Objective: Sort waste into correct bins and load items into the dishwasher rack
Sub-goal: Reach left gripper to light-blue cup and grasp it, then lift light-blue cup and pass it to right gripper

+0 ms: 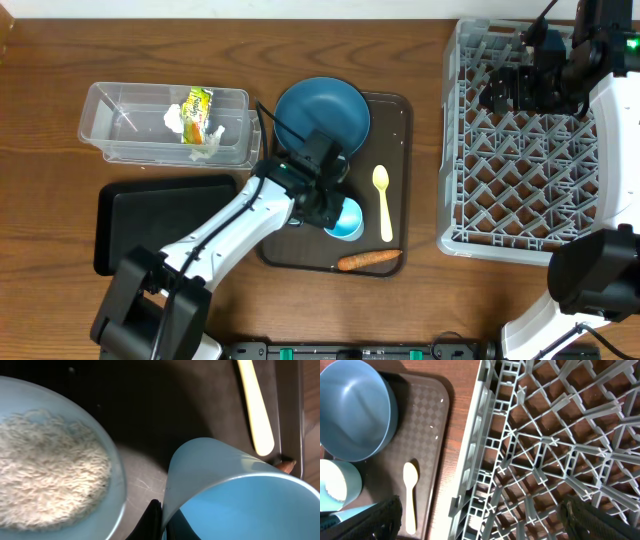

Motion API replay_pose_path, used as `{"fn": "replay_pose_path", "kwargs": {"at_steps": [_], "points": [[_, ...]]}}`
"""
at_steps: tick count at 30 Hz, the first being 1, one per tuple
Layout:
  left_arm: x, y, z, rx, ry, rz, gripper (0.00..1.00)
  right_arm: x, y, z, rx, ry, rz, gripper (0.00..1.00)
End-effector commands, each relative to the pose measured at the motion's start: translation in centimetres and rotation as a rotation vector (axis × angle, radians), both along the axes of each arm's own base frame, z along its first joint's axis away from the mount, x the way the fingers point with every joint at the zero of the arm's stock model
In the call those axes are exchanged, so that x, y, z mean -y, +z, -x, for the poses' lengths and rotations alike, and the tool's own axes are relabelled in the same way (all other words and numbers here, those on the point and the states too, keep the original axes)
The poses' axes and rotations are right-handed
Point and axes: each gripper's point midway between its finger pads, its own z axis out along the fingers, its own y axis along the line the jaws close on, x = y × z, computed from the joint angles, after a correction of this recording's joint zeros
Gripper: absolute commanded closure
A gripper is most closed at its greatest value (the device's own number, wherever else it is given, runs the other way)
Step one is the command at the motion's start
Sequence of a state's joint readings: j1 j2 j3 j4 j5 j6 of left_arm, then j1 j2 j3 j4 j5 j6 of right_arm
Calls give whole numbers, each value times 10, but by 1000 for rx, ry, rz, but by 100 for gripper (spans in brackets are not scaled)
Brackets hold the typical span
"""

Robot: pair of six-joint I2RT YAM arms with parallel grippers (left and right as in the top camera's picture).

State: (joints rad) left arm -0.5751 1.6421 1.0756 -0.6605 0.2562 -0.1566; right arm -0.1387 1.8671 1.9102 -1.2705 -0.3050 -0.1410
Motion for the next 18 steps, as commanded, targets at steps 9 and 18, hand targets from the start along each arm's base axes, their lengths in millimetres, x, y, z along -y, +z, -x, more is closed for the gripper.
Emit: {"fn": "replay_pose_path", "kwargs": {"at_steps": [9,18], "points": [[-27,121,-121,238,349,395,94,-48,16,2,127,338,-142,1],[-25,190,-138,120,179,981,94,-132,38,22,418,836,-407,1]]}}
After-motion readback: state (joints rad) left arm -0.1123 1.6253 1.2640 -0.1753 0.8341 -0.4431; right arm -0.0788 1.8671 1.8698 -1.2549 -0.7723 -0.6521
